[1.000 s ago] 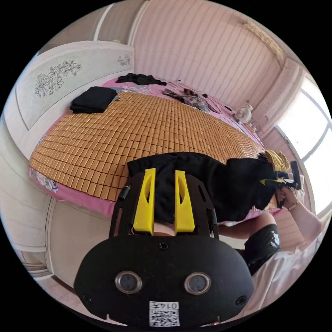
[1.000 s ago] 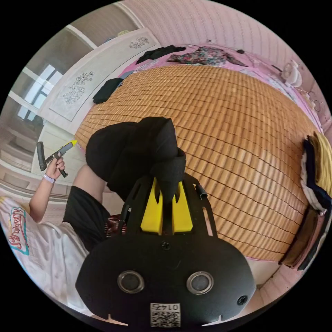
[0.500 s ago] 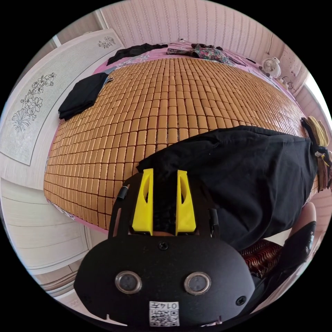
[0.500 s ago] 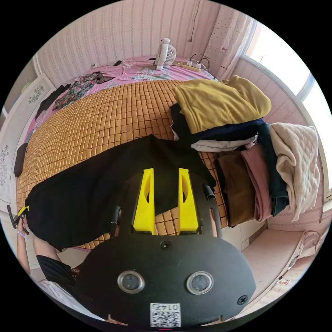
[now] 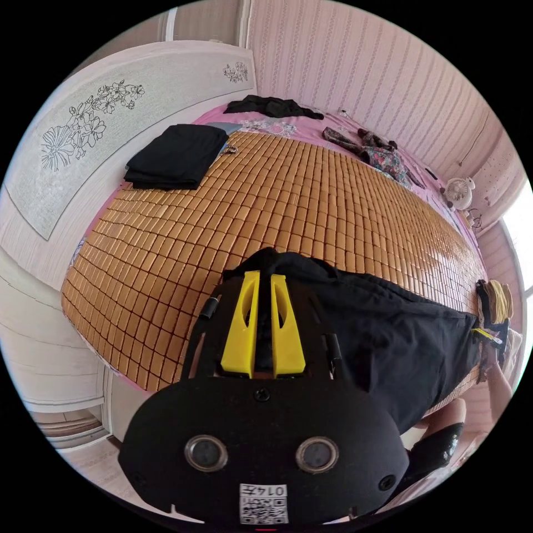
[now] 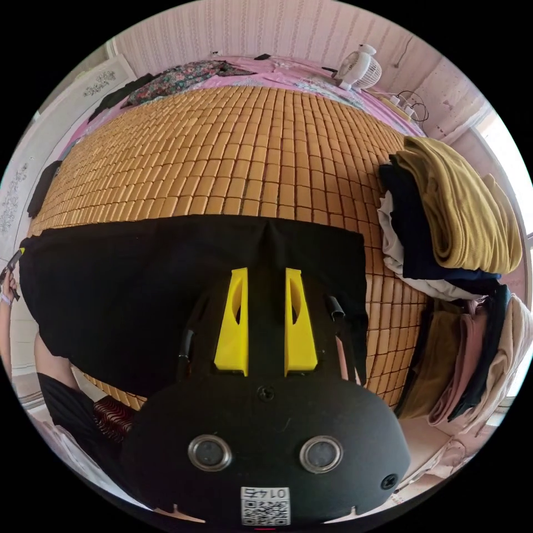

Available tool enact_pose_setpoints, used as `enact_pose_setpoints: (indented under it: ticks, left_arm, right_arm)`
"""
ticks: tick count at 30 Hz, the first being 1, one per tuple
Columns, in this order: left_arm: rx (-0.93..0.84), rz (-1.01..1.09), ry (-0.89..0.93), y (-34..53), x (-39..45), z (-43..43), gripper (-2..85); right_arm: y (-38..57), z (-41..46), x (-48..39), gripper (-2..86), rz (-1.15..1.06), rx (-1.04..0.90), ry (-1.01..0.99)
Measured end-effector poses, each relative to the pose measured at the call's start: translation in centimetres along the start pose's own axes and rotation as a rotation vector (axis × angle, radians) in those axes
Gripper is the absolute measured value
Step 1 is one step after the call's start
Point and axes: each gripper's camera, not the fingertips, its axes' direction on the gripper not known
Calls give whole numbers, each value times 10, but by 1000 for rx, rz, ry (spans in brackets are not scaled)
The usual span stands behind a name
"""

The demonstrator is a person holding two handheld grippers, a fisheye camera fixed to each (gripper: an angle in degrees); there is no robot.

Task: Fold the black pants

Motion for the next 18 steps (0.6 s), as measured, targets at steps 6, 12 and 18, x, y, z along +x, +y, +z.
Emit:
enact_pose_setpoints:
  ticks: [6, 12, 18]
  left_arm:
    - [217, 27, 129, -31, 5, -57, 22]
    - [443, 91, 296, 0, -24, -143, 24]
    - [346, -130, 327, 94, -123, -167, 23]
  right_arm:
    - [20, -54, 30, 7, 91, 158, 31]
    - [95, -126, 60, 3, 105, 365, -75]
    - [220, -163, 66, 4, 184, 476, -181]
